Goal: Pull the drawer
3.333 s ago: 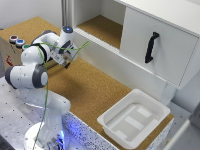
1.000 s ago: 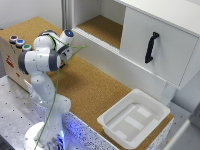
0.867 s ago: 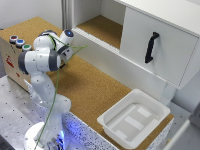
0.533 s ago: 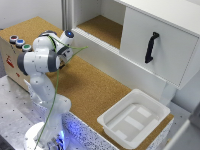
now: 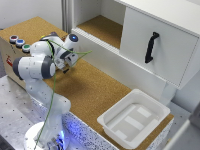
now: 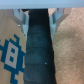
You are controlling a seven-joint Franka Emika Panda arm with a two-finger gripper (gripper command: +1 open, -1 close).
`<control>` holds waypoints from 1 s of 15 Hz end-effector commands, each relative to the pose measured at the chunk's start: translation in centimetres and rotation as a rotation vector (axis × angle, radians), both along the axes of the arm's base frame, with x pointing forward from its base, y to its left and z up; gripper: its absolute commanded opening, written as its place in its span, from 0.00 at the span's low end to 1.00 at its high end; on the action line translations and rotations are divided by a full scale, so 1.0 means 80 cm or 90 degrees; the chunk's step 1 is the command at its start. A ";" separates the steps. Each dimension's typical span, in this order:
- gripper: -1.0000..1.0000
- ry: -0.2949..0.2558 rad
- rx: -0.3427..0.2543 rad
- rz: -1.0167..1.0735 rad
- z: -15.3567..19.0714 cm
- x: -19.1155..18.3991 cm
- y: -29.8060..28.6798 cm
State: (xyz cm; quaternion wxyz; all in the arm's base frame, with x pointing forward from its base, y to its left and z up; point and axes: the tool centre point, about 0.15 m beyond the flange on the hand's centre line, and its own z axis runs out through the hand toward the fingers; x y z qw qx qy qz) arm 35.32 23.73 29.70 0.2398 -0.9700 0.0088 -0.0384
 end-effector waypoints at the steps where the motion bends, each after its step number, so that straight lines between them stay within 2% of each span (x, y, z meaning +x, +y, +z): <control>1: 0.00 0.019 -0.013 0.018 -0.072 0.024 -0.088; 5: 0.00 0.025 -0.048 0.015 -0.064 0.027 -0.123; 6: 1.00 0.024 -0.060 0.018 -0.061 0.025 -0.123; 9: 1.00 0.009 -0.065 0.017 -0.053 0.011 -0.120; 11: 1.00 -0.006 -0.054 -0.006 -0.045 0.000 -0.124; 15: 1.00 -0.049 -0.060 -0.033 -0.018 -0.020 -0.128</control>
